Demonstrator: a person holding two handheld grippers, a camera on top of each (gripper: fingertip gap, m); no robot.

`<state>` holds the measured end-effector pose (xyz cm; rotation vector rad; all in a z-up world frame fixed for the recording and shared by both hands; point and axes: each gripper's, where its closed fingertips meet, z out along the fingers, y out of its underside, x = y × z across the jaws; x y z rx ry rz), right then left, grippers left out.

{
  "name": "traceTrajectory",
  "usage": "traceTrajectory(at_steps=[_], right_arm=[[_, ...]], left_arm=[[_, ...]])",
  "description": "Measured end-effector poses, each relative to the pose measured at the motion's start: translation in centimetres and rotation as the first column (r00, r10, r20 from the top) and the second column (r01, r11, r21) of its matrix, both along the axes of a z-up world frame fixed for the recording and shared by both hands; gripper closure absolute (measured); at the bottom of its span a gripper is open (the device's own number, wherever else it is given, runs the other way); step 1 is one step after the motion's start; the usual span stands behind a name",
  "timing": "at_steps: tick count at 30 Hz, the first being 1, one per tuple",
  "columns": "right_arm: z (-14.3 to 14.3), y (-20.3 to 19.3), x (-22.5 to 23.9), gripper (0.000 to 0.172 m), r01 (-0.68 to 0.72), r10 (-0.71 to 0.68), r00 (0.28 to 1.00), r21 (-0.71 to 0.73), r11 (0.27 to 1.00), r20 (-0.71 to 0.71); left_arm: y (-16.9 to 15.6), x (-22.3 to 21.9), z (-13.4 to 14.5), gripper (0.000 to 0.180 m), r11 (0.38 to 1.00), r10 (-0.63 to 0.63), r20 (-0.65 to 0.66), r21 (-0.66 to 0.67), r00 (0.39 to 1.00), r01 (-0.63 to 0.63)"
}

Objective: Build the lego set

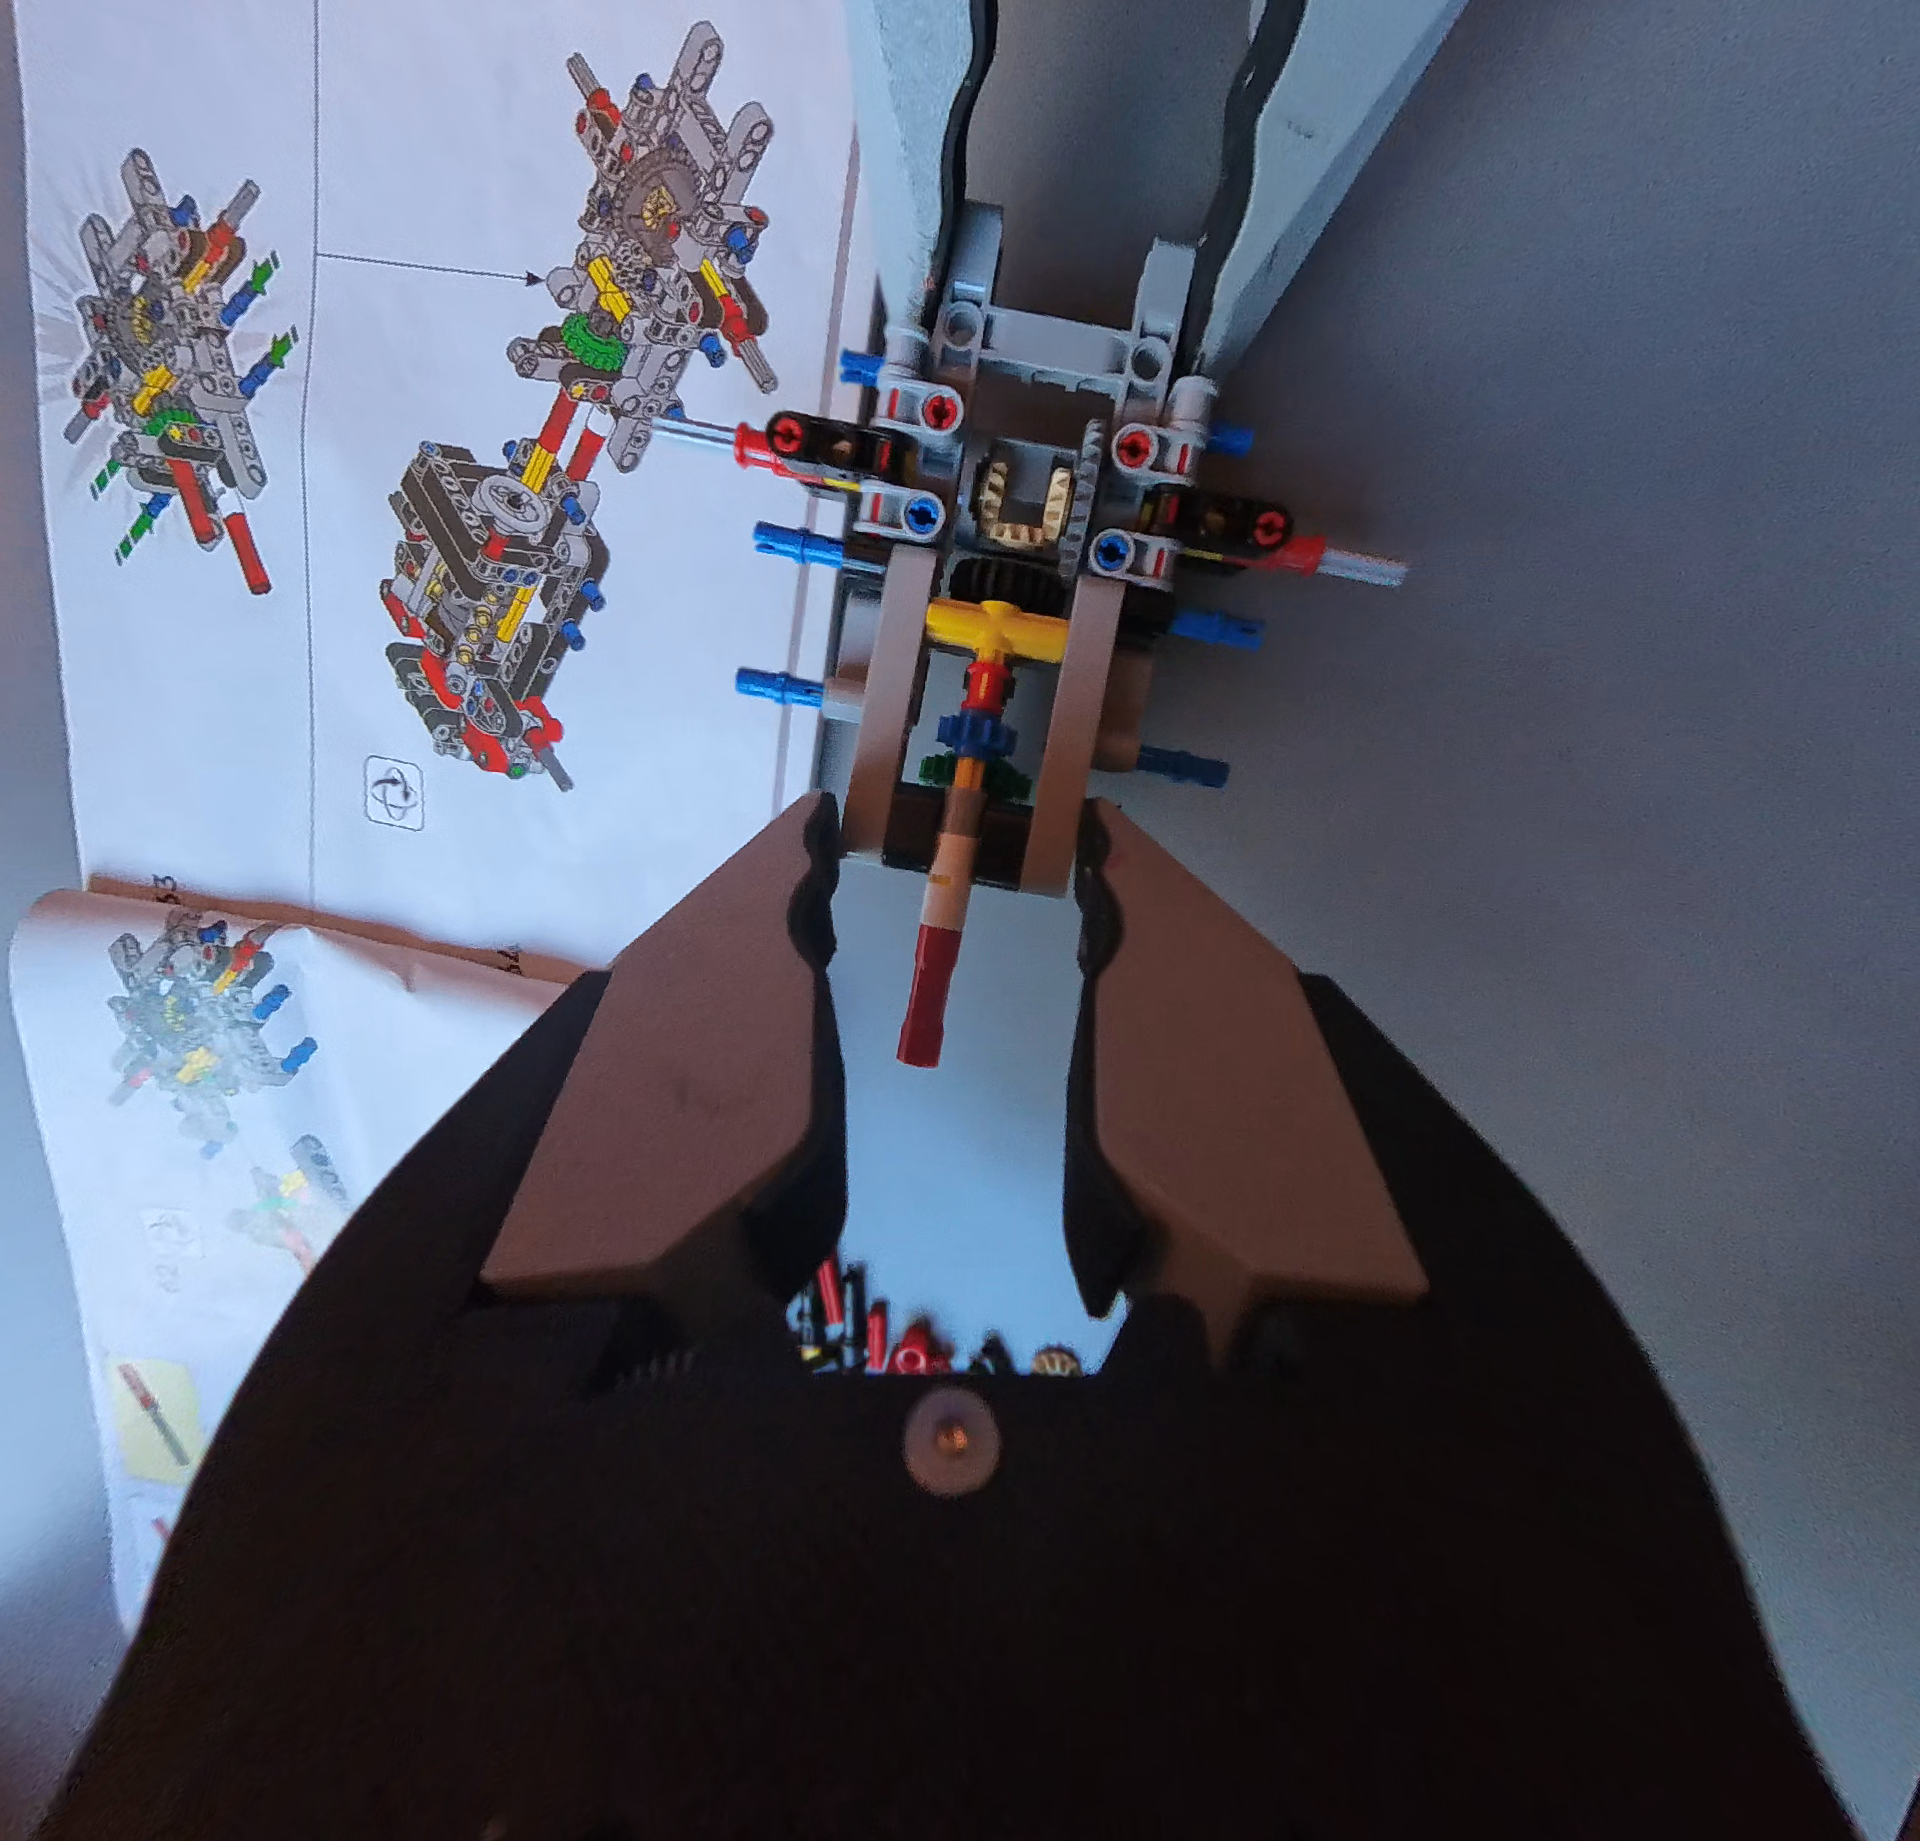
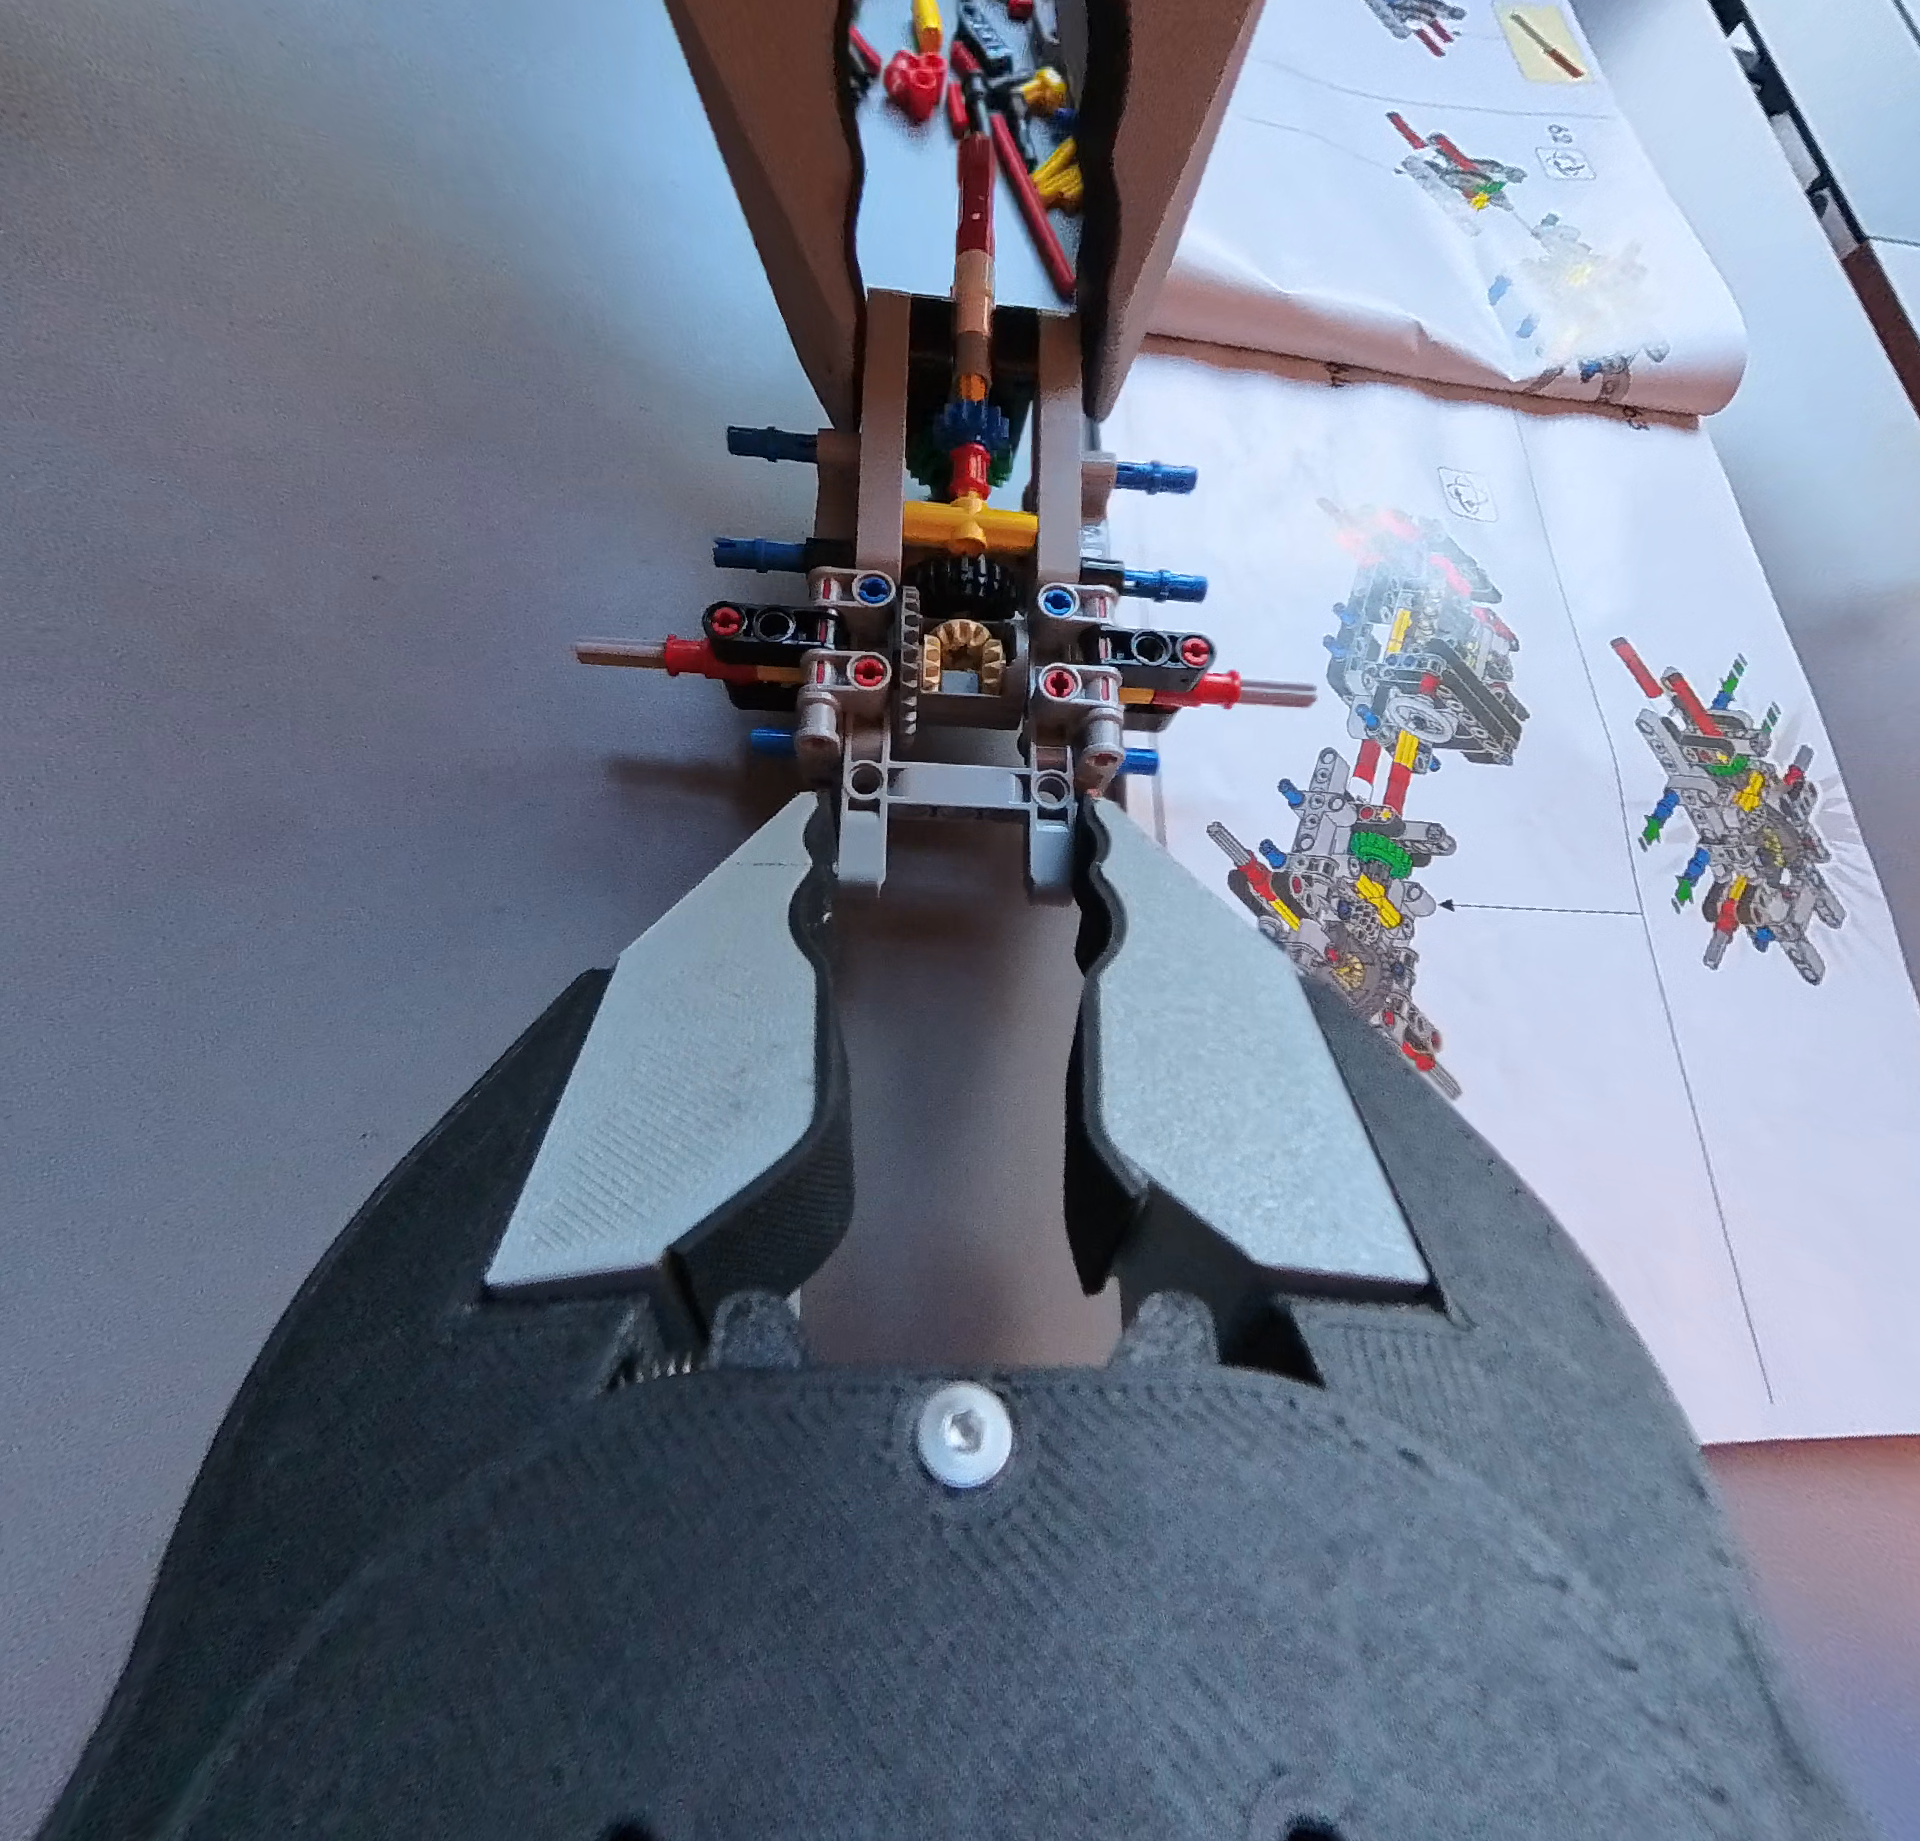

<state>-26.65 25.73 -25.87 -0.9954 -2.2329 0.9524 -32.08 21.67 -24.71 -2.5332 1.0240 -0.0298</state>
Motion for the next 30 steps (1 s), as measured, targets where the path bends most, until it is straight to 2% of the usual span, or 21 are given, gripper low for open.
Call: traceTrajectory(at_steps=[8, 11, 13, 18, 22, 24, 26, 30], right_arm=[[0.0, 0.6, 0.1, 0.129, 0.006, -0.006, 1.000, -0.032, 0.999, -0.010], [0.9, 0.6, 0.0, 0.129, 0.012, -0.015, 0.999, -0.086, 0.996, -0.030], [1.1, 0.8, 0.0, 0.129, 0.018, -0.021, 0.999, -0.118, 0.993, -0.031], [1.5, 0.8, -0.1, 0.129, 0.018, -0.024, 0.999, -0.152, 0.988, -0.037], [1.5, 1.0, -0.1, 0.129, 0.026, -0.032, 0.999, -0.154, 0.988, -0.041], [1.6, 1.1, -0.2, 0.129, 0.029, -0.037, 0.998, -0.162, 0.986, -0.047], [1.5, 1.2, -0.3, 0.129, 0.034, -0.040, 0.999, -0.168, 0.985, -0.033], [1.0, 1.2, -0.3, 0.129, 0.039, -0.043, 0.999, -0.129, 0.991, -0.023]], left_arm=[[0.7, 0.0, -0.1, 0.139, 0.999, -0.028, -0.040, -0.019, 0.999, 0.027], [1.0, -0.4, -0.1, 0.136, 1.000, -0.024, -0.078, -0.006, 0.997, 0.023], [1.2, -0.1, 0.3, 0.130, 1.000, -0.021, -0.058, 0.018, 0.998, 0.022], [1.5, 0.1, 1.4, 0.132, 0.998, -0.006, -0.007, 0.058, 1.000, 0.007], [1.3, 0.3, 1.9, 0.119, 0.997, -0.020, -0.016, 0.072, 1.000, 0.022], [1.4, 0.3, 2.7, 0.120, 0.995, -0.020, -0.015, 0.100, 1.000, 0.021], [1.4, 0.5, 3.5, 0.130, 0.992, -0.019, 0.017, 0.124, 1.000, 0.017], [1.3, -0.9, 2.3, 0.126, 0.997, 0.013, 0.005, 0.082, 1.000, -0.014]])
